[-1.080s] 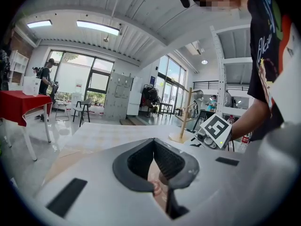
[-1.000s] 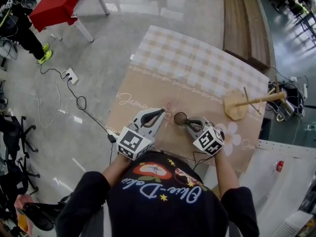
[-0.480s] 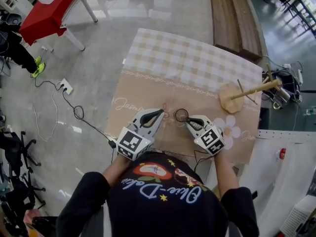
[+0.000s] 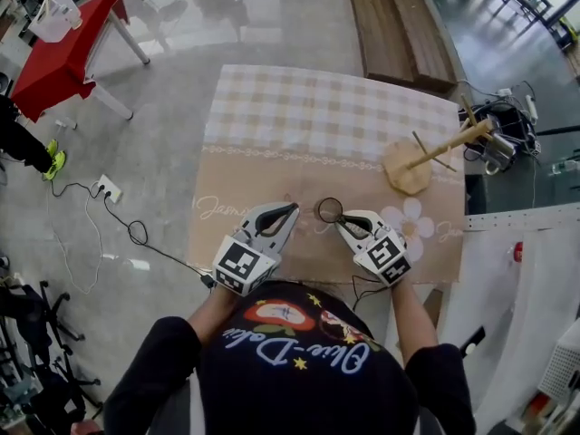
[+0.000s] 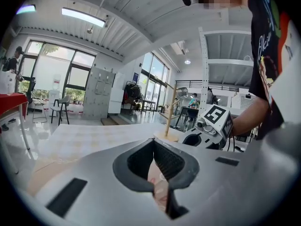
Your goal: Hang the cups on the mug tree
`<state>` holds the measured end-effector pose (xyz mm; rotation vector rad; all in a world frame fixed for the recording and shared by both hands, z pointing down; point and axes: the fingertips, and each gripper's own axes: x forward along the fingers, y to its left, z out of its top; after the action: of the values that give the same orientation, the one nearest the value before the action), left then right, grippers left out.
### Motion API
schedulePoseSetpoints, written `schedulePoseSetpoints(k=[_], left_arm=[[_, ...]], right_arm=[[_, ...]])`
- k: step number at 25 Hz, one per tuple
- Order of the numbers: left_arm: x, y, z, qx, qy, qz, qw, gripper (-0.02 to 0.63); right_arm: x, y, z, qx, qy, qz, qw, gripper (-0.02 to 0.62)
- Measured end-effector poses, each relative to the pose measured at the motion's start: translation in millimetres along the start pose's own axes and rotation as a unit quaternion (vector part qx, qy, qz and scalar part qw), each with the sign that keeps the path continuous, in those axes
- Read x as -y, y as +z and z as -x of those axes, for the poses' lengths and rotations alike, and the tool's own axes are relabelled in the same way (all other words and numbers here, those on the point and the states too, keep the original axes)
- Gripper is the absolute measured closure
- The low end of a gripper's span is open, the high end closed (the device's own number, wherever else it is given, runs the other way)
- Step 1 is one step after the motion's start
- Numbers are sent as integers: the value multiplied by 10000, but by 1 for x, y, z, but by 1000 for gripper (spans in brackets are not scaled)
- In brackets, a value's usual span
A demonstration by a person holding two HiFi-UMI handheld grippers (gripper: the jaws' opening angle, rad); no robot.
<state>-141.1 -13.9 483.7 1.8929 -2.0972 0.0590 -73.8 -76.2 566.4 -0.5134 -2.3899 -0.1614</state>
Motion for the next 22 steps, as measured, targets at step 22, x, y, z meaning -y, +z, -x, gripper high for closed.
schedulePoseSetpoints(k=[22], left_arm=[[43, 15, -52, -62, -602, -215, 9979, 597]], right_arm=[[31, 17, 57, 837, -566, -637, 9928, 548]])
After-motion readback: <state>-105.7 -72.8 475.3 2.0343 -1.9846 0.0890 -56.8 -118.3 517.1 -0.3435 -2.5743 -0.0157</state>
